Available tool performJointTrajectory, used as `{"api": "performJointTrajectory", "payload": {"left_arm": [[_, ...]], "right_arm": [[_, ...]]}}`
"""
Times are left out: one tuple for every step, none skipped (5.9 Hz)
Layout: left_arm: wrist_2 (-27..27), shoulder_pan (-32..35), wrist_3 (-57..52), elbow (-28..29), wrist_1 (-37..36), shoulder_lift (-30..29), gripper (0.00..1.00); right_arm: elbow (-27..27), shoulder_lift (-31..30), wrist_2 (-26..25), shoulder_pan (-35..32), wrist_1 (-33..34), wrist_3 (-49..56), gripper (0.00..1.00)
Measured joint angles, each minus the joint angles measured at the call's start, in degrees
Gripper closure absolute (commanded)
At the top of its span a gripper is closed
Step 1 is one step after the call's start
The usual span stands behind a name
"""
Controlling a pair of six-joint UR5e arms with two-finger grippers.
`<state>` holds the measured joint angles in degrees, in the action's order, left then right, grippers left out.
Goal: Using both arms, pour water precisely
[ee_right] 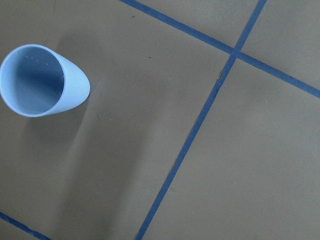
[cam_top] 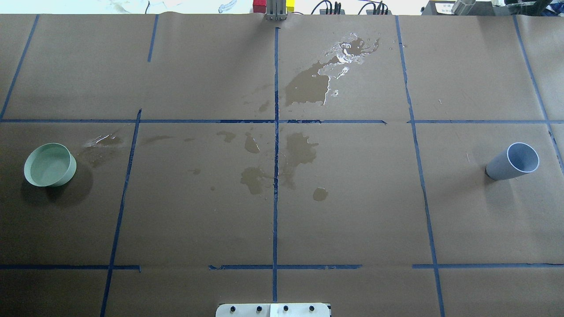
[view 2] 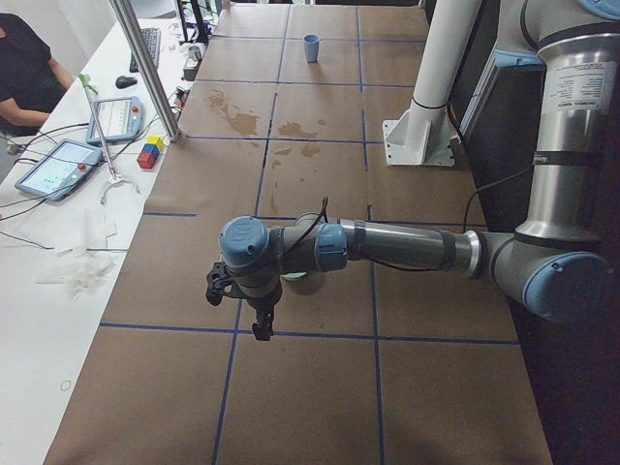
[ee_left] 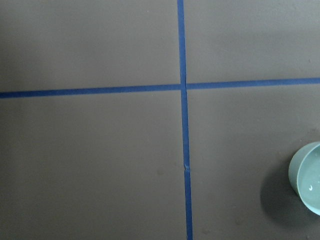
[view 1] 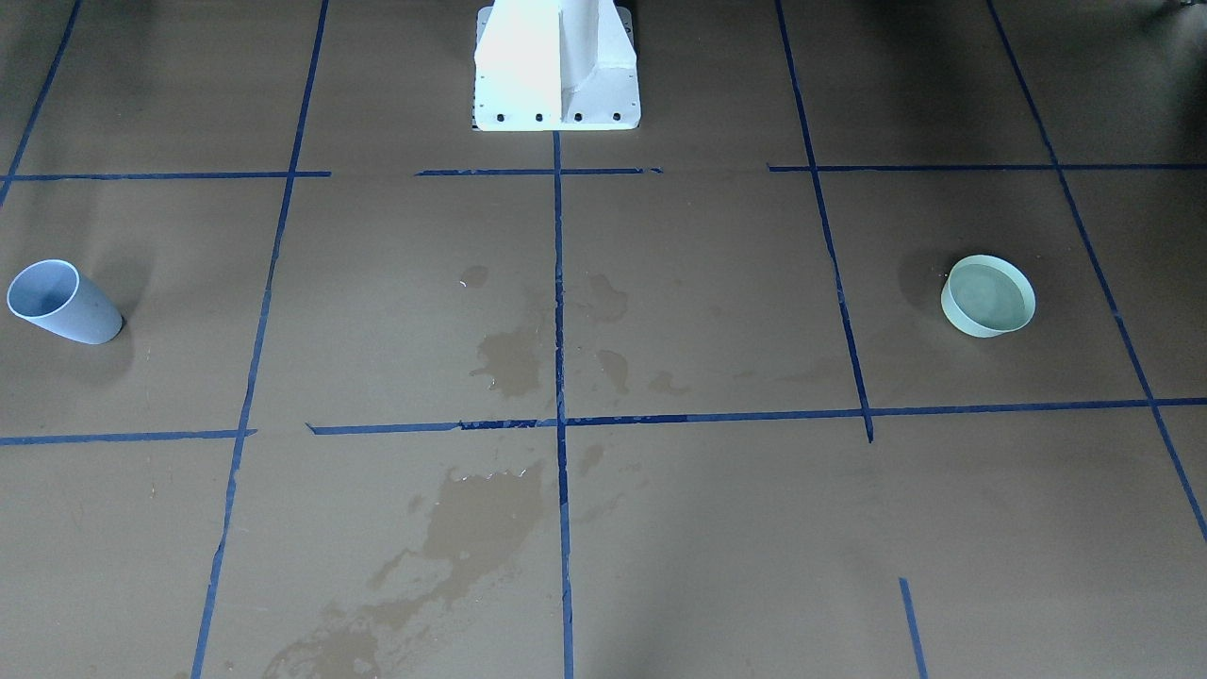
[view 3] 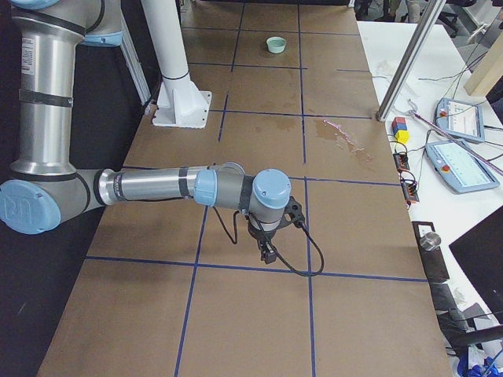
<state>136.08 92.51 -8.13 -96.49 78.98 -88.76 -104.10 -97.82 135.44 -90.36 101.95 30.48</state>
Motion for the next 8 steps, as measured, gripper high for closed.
{"api": "performJointTrajectory", "payload": {"left_arm": [[0.05, -0.09, 0.06, -1.30, 0.05, 2.12, 0.00], [0.11, -0.19, 0.06, -1.99, 0.10, 3.59, 0.00], [0.13, -0.27, 0.05, -2.05, 0.11, 4.21, 0.00], [0.17, -0.27, 0.05, -2.20, 0.12, 4.58, 0.00], [0.21, -0.31, 0.07, -2.98, 0.06, 4.99, 0.00], [0.23, -0.36, 0.11, -3.44, 0.04, 5.41, 0.00], [0.26, -0.29, 0.13, -3.81, -0.10, 5.79, 0.00], [0.30, -0.13, 0.13, -4.15, -0.42, 6.17, 0.00]], "right_arm": [[-0.09, 0.07, -0.03, 0.00, -0.25, -1.94, 0.00], [-0.29, 0.22, -0.03, 0.00, -0.35, -4.45, 0.00], [-0.33, 0.18, -0.13, 0.00, -0.40, -5.72, 0.00], [-0.39, 0.10, -0.16, 0.00, -0.40, -6.68, 0.00], [-0.34, 0.20, -0.21, 0.00, -0.39, -9.25, 0.00], [-0.46, 0.50, -0.25, -0.01, -0.42, -12.13, 0.00], [-0.38, 1.10, -0.43, -0.06, -0.43, -13.69, 0.00], [1.09, 2.29, -0.72, -0.05, -0.83, -14.92, 0.00]]}}
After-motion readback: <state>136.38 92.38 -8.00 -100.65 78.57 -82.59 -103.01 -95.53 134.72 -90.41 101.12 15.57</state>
